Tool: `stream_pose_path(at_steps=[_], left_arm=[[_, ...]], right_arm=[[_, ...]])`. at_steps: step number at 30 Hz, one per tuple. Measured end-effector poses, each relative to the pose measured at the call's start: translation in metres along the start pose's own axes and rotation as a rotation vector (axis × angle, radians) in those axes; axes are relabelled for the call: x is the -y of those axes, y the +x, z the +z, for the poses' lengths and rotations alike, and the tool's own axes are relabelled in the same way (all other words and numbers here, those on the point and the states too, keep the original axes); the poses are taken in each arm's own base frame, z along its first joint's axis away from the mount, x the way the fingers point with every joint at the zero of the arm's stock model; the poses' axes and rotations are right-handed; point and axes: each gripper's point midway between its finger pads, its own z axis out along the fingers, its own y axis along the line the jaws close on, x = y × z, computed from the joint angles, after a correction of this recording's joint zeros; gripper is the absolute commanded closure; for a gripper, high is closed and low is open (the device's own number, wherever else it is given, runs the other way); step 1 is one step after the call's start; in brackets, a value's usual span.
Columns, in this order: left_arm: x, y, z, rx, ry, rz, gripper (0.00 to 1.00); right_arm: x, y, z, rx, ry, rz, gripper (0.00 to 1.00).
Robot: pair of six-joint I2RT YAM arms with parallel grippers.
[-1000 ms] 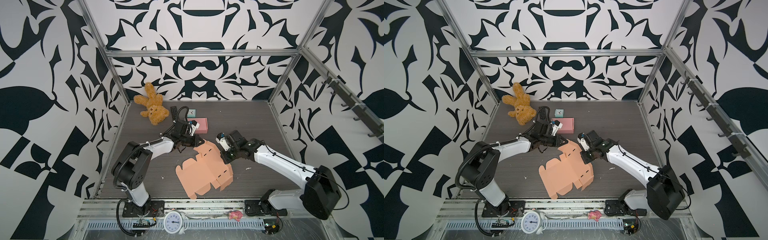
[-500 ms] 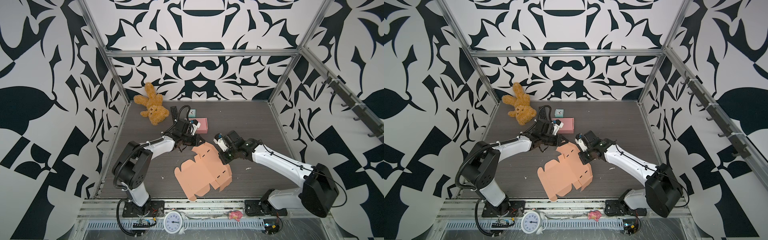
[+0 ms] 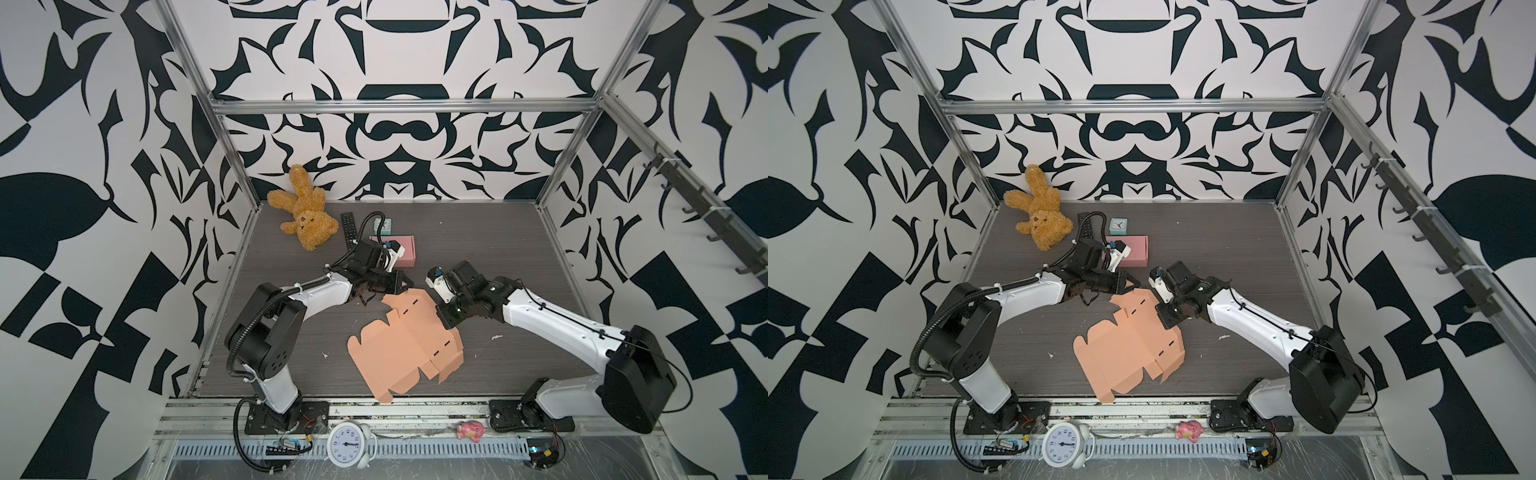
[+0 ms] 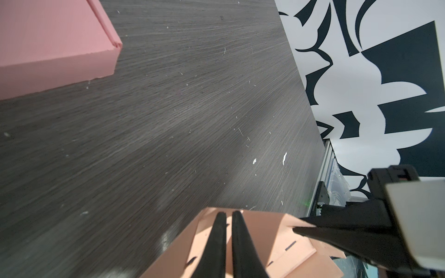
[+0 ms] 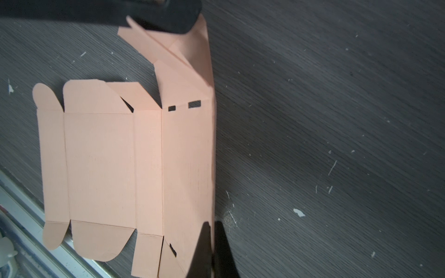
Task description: Fold the paper box
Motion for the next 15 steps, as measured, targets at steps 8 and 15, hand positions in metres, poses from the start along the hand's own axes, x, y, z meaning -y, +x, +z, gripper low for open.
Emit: stream_pose_path(at_steps=[8,15], left_arm=[[0.005,0.017,0.003,-0.033,0.005,-0.009,0.88],[0.006,0.027,0.005,-0.043,0.009,-0.019,0.88]], right_arm=[[0.0,-0.004,-0.001,0.004,0.021,-0.013,1.0],[-0.002,-0.005,0.002,-0.018,0.084,-0.061,1.0]])
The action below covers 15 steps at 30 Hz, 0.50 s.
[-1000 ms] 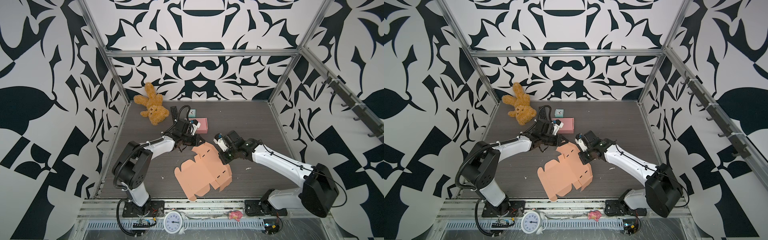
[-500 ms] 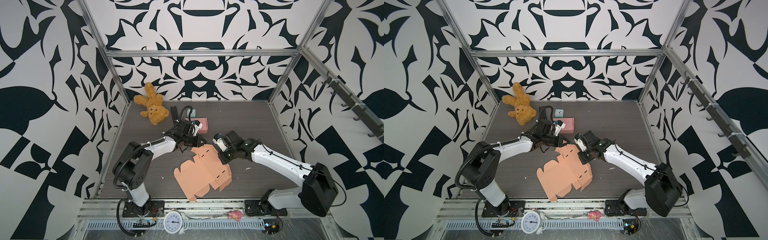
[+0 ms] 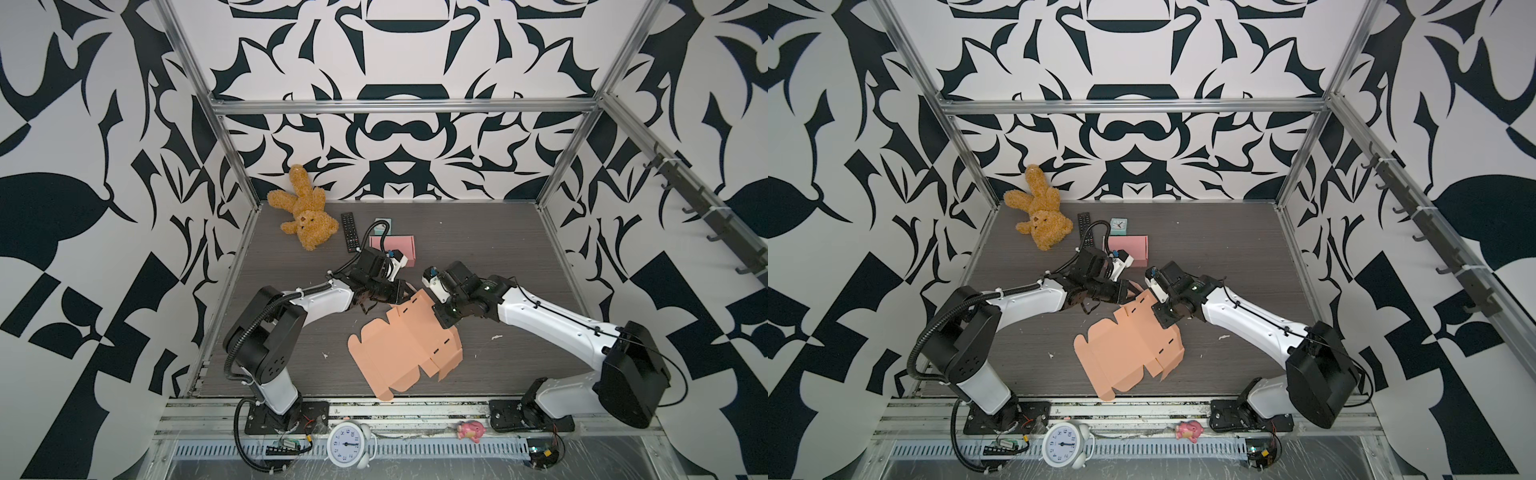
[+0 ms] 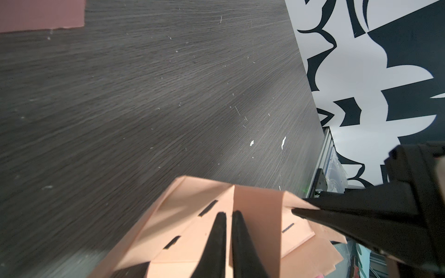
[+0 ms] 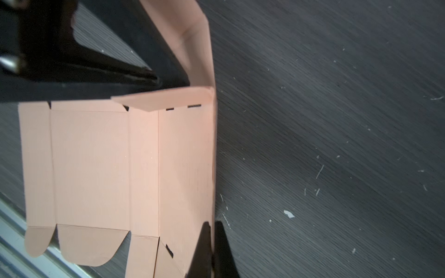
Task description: Fold the paper box
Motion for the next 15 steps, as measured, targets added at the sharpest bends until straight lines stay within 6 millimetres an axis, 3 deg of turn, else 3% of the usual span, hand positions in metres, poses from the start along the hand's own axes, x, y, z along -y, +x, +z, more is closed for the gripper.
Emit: stream_pose_path(at_steps=[8,15], left_arm=[[-0.002,0.009,-0.008,0.004,-0.006,-0.013,0.88],[-0.012,0.003,-0.042,0.09,-0.006,-0.038,0.88]], right_arm=[[-0.008,-0.001,-0.002,-0.002,0.148,-0.135,1.0],[-0.013,-0.007,-0.015,0.049,0.253,-0.251,1.0]])
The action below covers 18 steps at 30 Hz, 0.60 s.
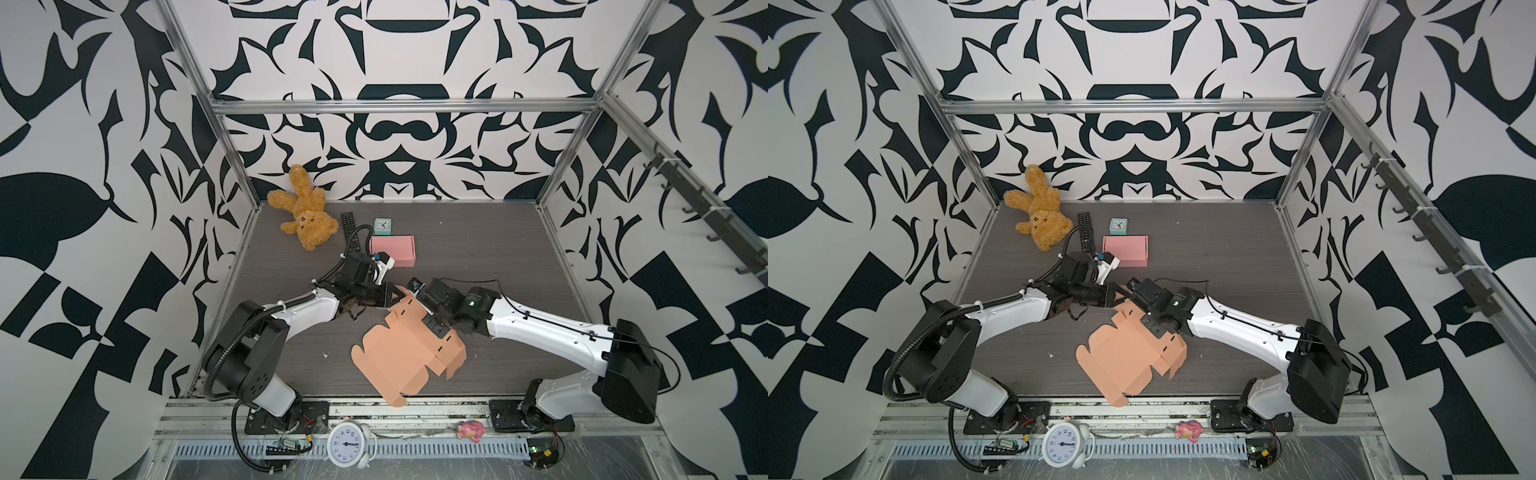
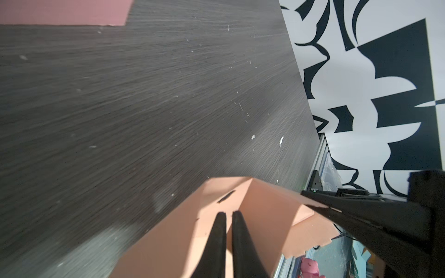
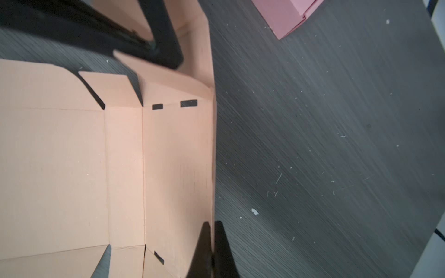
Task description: Fold the paper box
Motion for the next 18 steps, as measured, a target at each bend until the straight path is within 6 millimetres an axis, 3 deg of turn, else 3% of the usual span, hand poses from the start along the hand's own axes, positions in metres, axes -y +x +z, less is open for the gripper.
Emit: stream_pose_path(at_steps=[9,18], left_arm=[[0.0,-0.014,-0.037,0.092,0.027,-0.009,0.87],[-0.044,-0.036,-0.06,0.172,-0.041,-0.108,0.86]], right_arm=[[0.002,-0.008,-0.007,0.009,0.11,-0.118,1.0],[-0.002,-0.023,-0.012,0.042,0.207,-0.279,1.0]])
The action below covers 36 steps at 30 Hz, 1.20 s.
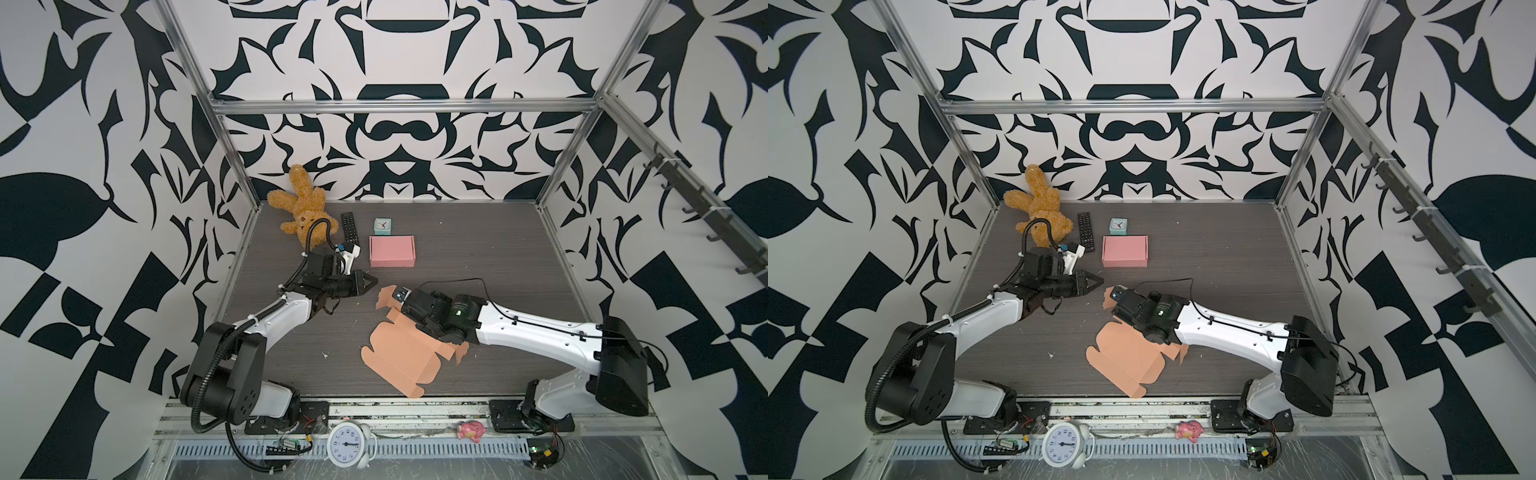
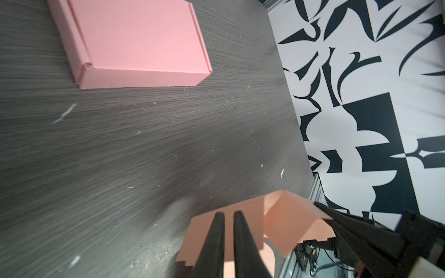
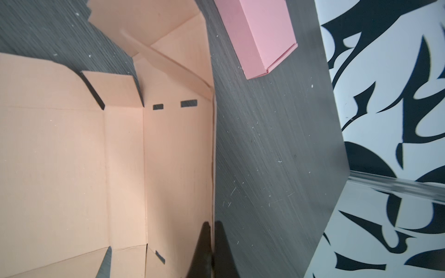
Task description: Fold the paper box
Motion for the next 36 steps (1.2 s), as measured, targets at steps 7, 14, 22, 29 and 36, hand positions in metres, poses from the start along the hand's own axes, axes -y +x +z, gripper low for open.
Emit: stream_pose_path(at_steps=[7,14,22,29,36], left_arm=[[-0.032,0.009,0.02,-0.045,-0.034,-0.088,0.84],[-0.036,0.014,0.034,-0.078,-0.021,-0.103,0.83],[-0.024,0.021,0.041,-0.107,0.013,-0.084,0.83],[-0.016,0.024,0.045,-0.109,0.041,-0.073,0.83],[-0.013,0.032,0.047,-0.121,0.051,-0.073,0.83]], right_arm=[[-0.001,-0.009,0.003,0.015,0.056,-0.098,1.0],[-0.005,-0.018,0.015,0.015,0.099,-0.184,1.0],[-0.002,-0.033,0.019,0.048,0.146,-0.232,1.0],[-0.005,-0.035,0.031,0.027,0.178,-0.272,1.0],[-0.001,-0.04,0.03,0.037,0.206,-0.298,1.0]])
